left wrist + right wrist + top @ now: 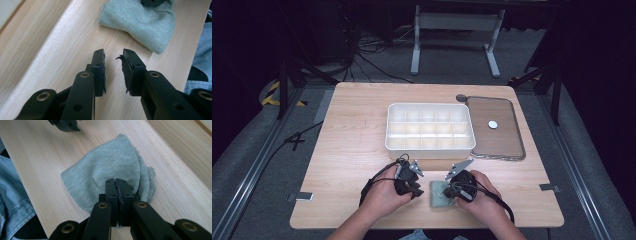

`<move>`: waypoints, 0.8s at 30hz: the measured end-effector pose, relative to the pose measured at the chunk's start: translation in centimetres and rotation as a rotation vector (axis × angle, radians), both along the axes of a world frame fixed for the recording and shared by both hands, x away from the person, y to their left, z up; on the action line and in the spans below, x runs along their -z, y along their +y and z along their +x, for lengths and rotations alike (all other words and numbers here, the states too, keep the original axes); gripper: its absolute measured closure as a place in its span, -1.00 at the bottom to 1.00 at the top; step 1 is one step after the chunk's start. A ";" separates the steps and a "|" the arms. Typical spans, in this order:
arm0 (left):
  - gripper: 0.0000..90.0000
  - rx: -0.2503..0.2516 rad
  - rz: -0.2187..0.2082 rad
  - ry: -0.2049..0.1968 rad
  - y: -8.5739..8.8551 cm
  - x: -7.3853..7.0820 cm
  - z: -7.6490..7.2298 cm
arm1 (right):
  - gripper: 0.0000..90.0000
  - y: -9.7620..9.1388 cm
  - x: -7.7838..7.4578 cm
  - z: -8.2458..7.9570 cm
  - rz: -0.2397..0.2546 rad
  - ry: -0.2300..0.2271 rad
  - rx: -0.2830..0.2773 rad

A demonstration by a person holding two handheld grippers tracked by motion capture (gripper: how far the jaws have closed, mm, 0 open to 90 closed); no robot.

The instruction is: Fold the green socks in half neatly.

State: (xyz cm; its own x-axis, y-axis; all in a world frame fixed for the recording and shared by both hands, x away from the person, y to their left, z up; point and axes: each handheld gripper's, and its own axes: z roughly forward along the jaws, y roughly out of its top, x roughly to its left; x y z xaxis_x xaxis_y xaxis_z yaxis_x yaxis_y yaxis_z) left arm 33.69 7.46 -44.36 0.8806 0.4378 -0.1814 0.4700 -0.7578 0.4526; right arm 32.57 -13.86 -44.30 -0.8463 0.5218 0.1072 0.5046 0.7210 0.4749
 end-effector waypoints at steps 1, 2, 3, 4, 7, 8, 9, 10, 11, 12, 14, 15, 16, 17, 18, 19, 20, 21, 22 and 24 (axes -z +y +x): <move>0.63 0.009 0.000 0.002 -0.2 0.2 0.0 | 0.98 0.0 0.0 0.0 0.000 -0.001 0.000; 0.64 0.021 0.003 -0.004 -0.3 0.4 0.0 | 0.99 0.0 0.0 0.0 -0.002 -0.004 0.000; 0.65 0.028 0.009 -0.016 -0.5 0.5 0.0 | 0.99 0.1 0.0 -0.1 -0.004 -0.008 -0.001; 0.67 0.030 0.012 -0.015 -0.6 0.5 -0.1 | 0.99 0.1 0.1 -0.1 -0.009 -0.014 -0.002; 0.71 0.043 0.016 -0.017 -0.8 0.7 0.0 | 0.99 0.2 0.0 -0.2 -0.012 -0.021 -0.002; 0.72 0.047 0.020 -0.015 -0.8 0.8 0.0 | 0.99 0.2 0.0 -0.3 -0.012 -0.022 -0.002; 0.72 0.052 0.020 -0.022 -0.9 0.8 0.0 | 0.99 0.2 0.1 -0.3 -0.012 -0.025 -0.002; 0.72 0.055 0.013 -0.028 -0.9 0.9 0.0 | 0.99 0.2 0.1 -0.3 -0.014 -0.027 -0.001; 0.72 0.058 0.008 -0.030 -1.0 1.0 0.0 | 0.99 0.2 0.1 -0.3 -0.014 -0.028 -0.001; 0.72 0.053 -0.002 -0.034 -1.0 1.0 0.0 | 0.99 0.2 0.1 -0.3 -0.013 -0.028 -0.002; 0.72 0.054 -0.027 -0.040 -1.1 1.2 0.1 | 1.00 0.2 0.1 -0.3 -0.011 -0.025 -0.002; 0.74 0.051 -0.035 -0.038 -1.0 1.3 0.1 | 1.00 0.2 0.1 -0.2 -0.008 -0.021 -0.002; 0.77 0.047 -0.037 -0.032 -1.0 1.3 0.1 | 1.00 0.1 0.1 -0.2 -0.005 -0.021 0.000; 0.78 0.049 -0.041 -0.037 -1.0 1.4 0.2 | 1.00 0.1 0.1 -0.2 -0.001 -0.017 0.003; 0.79 0.050 -0.042 -0.037 -0.9 1.4 0.2 | 1.00 0.0 0.1 -0.2 0.002 -0.016 0.003; 0.79 0.050 -0.045 -0.038 -0.9 1.4 0.2 | 1.00 0.0 0.1 -0.2 0.006 -0.014 0.000; 0.80 0.051 -0.049 -0.040 -1.0 1.4 0.1 | 1.00 0.0 0.2 -0.1 0.006 -0.015 0.000; 0.81 0.050 -0.059 -0.046 -1.0 1.5 0.1 | 1.00 0.0 0.2 -0.1 0.008 -0.013 0.001; 0.84 0.052 -0.065 -0.052 -1.1 1.6 0.1 | 1.00 0.0 0.2 -0.1 0.009 -0.013 0.001; 0.87 0.052 -0.072 -0.061 -1.2 1.7 -0.1 | 1.00 -0.1 0.2 -0.1 0.012 -0.010 0.005</move>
